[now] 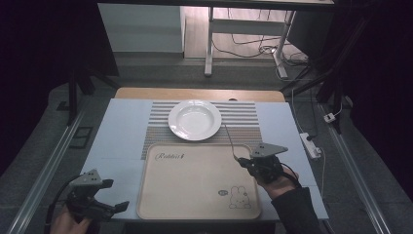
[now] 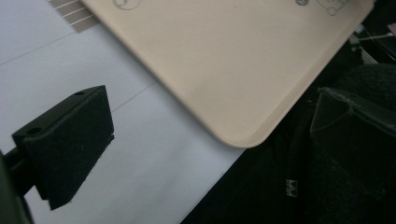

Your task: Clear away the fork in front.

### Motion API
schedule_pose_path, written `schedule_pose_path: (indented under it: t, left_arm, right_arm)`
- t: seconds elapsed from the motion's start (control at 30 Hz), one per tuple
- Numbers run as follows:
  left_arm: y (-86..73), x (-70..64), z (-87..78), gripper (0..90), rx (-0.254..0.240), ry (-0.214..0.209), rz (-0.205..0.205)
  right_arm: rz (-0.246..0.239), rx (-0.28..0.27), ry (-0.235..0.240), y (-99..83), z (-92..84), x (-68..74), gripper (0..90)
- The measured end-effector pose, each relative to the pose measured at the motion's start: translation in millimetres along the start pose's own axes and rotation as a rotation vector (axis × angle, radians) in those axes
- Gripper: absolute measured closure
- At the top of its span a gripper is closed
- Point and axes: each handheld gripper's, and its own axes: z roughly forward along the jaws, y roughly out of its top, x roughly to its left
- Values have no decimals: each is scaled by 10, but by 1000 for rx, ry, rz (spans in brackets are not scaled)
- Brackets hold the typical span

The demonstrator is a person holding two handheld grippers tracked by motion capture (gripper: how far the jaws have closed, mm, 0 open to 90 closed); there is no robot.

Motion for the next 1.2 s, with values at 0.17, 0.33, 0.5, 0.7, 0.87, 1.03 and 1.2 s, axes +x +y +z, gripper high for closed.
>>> schedule_pose_path:
  t: [0.17, 0.33, 0.5, 0.7, 0.87, 1.03, 1.2]
  left_arm:
    - [123, -7, 104, 0, -29, -33, 73]
    - [272, 5, 263, 0, -10, -73, 114]
    - [462, 24, 437, 0, 11, -101, 156]
    - [660, 38, 602, 0, 14, -132, 181]
    - [806, 0, 724, 0, 31, -166, 225]
    - [926, -21, 831, 0, 75, -190, 274]
    - [1018, -51, 900, 0, 98, -174, 329]
  right_arm:
    - [-8, -18, 42, -71, -128, 137, 899]
    - [1, -27, 85, -110, -179, 220, 898]
    - [-1, -47, 129, -142, -230, 312, 899]
    - [-15, -48, 192, -161, -246, 441, 898]
    - [-22, -52, 246, -145, -226, 519, 898]
    - [-39, -59, 290, -124, -190, 575, 898]
    - [-88, -38, 343, -98, -117, 634, 898]
